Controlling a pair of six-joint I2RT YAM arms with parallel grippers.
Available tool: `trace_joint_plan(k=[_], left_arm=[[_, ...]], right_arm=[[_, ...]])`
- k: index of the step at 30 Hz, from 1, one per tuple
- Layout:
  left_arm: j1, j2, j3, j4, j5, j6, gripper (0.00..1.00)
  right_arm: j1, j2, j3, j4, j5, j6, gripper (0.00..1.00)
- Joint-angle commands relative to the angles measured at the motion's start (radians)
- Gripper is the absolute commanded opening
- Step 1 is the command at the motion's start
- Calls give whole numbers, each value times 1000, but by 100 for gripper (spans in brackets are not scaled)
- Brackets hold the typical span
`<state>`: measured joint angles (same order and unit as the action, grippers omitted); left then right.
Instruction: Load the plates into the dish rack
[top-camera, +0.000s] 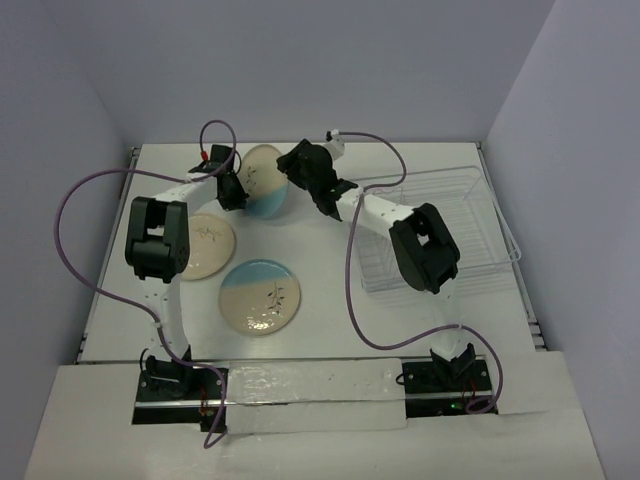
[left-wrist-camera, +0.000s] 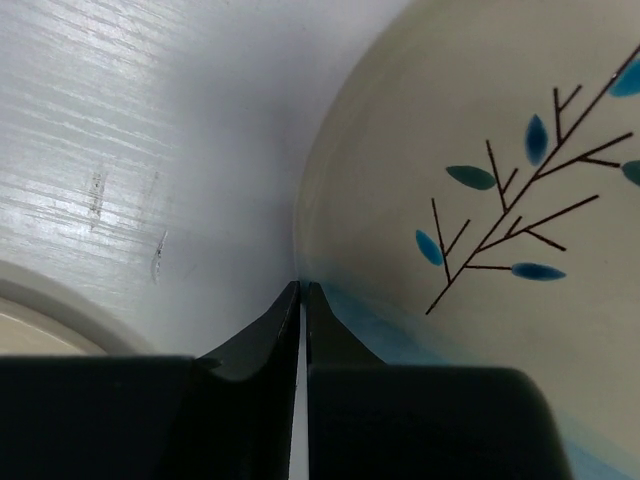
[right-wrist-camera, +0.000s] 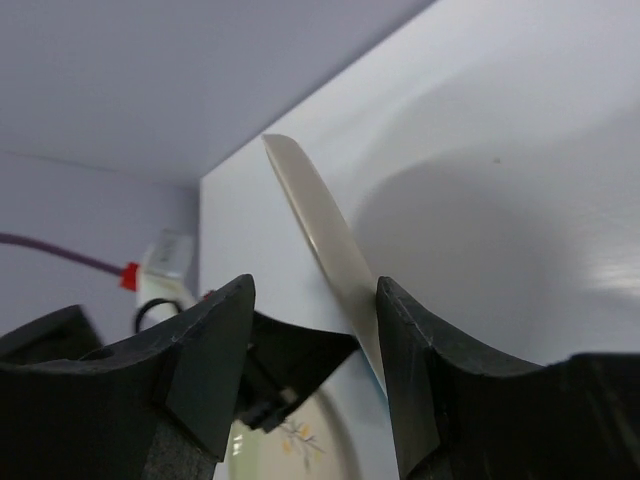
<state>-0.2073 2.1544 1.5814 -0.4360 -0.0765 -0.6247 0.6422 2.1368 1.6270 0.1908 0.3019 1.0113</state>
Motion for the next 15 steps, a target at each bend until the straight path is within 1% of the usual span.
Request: trace_joint_plan(k=[1, 5, 8, 12, 15], left_arm=[[-19, 42, -54, -103, 68, 4, 0], [-20, 40, -51, -105, 67, 6, 0], [-18, 36, -52, -103, 59, 6, 0], [-18, 35, -51, -102, 64, 9, 0], [-18, 28, -54, -107, 43, 8, 0]], right_arm=[[16, 19, 83, 126, -126, 30, 57], [15, 52, 127, 66, -137, 9, 50], [14, 77, 157, 27, -187, -37, 46], [8, 110, 183, 18, -266, -75, 43], [10, 116, 169, -7, -297, -146, 44]])
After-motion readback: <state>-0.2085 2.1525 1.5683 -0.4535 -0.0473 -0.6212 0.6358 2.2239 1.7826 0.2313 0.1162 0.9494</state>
